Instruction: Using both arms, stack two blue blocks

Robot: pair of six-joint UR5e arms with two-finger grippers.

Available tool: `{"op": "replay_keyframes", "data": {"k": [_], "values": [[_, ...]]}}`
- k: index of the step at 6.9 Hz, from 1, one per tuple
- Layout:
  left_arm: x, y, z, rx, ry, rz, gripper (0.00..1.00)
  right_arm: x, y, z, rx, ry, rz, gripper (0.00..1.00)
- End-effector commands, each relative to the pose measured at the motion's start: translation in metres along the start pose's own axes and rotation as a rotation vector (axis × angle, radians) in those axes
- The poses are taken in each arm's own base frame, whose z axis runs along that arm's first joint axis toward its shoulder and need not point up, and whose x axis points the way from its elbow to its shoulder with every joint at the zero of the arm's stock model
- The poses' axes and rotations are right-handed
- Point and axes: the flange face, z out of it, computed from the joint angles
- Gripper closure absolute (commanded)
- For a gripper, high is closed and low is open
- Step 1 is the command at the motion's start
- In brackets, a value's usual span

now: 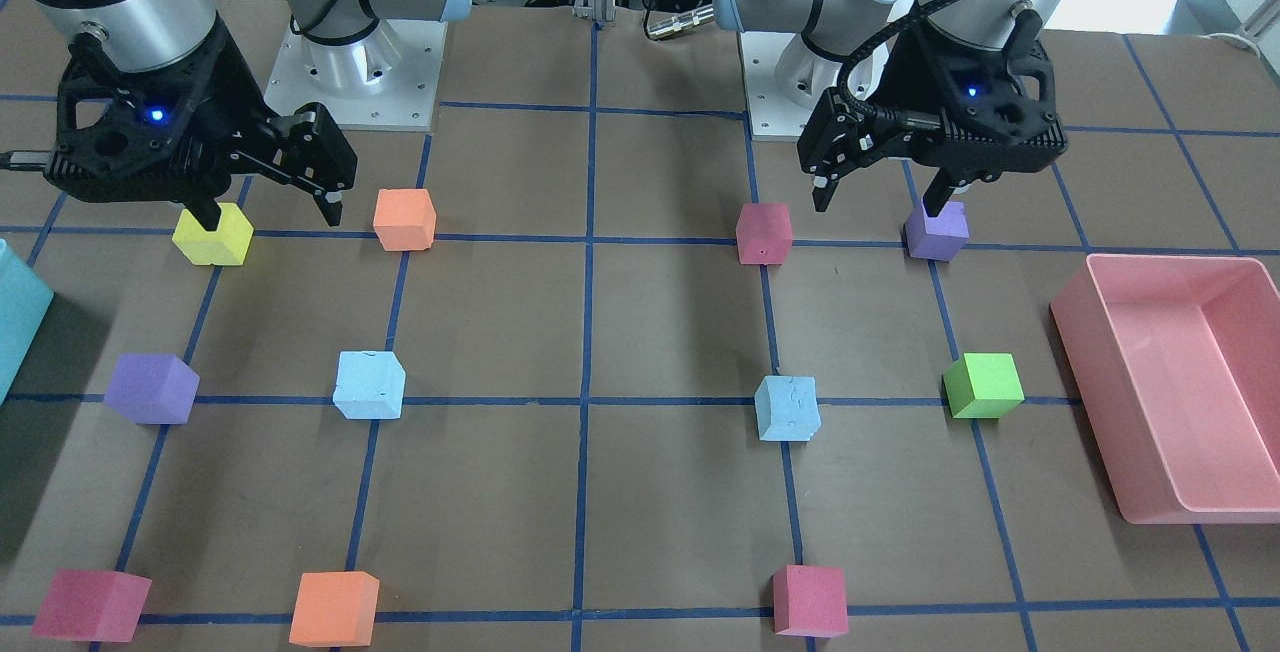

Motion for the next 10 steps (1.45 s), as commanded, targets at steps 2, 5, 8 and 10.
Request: {"op": "replay_keyframes", "data": {"k": [2, 5, 8, 10], "values": [[-0.001, 0.0, -0.002, 0.007, -0.008, -0.001, 0.0, 0.0, 0.001, 0.002, -0.006, -0.002, 0.002, 0.0], [0.0, 0.001, 0.001, -0.002, -0.008, -0.001, 0.0, 0.0, 0.001, 0.003, -0.009, -0.002, 0.002, 0.0], [0.005, 0.006, 0.001, -0.01, -0.009, 0.0, 0.0, 0.0, 0.001, 0.006, -0.02, -0.003, 0.002, 0.0], [0.002, 0.01, 0.03, -0.048, -0.001, 0.014, 0.0, 0.0, 0.0, 0.009, -0.024, -0.004, 0.004, 0.0]]}}
